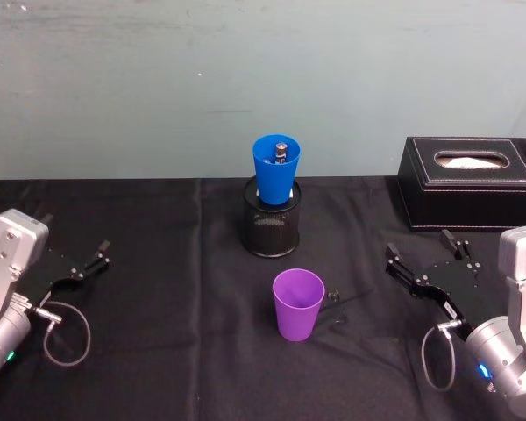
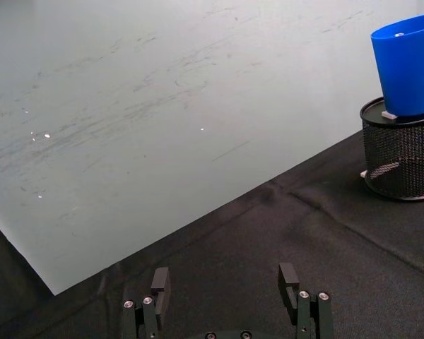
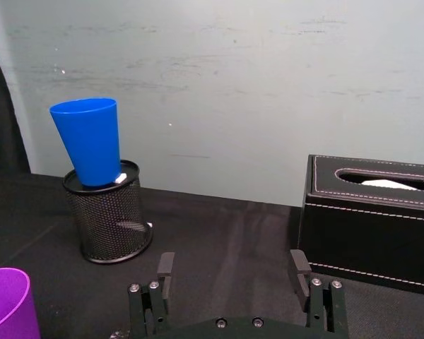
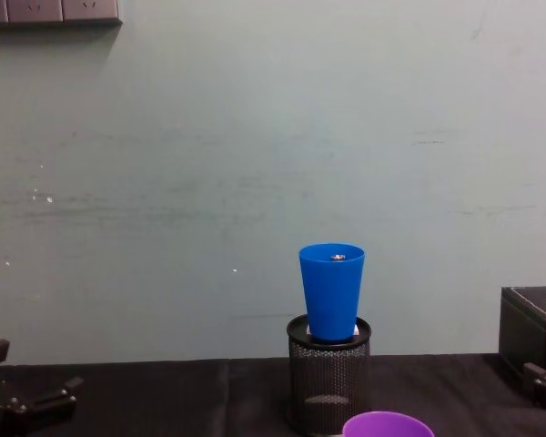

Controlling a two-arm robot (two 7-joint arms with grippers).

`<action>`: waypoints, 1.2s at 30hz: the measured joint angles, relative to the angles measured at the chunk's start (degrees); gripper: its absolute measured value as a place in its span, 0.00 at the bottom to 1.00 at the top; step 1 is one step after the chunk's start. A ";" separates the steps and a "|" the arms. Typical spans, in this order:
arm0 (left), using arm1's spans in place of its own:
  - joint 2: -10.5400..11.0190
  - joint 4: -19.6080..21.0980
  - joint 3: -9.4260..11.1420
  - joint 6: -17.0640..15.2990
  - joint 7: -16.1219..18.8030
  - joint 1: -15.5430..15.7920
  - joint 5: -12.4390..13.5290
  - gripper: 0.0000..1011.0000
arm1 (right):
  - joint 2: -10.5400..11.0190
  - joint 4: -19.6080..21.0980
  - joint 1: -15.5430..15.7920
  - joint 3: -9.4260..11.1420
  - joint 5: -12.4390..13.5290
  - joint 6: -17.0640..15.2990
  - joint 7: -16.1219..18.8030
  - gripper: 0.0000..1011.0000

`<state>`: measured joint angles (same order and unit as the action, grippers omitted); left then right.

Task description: Pick up one cup with a gripper and tap it against the other cup.

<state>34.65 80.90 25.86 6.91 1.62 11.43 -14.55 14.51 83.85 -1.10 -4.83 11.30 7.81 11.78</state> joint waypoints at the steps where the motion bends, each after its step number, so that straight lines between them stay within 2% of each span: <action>1: 0.00 0.00 0.00 0.00 0.00 0.00 0.00 0.99 | 0.01 0.01 0.00 0.00 0.00 0.00 0.00 0.99; 36: 0.00 0.00 0.00 0.00 0.00 0.00 0.00 0.99 | 0.01 0.04 0.00 0.00 -0.02 -0.02 -0.08 0.99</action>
<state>34.65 80.90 25.86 6.91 1.62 11.43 -14.55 14.52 83.89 -1.09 -4.83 11.27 7.79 11.71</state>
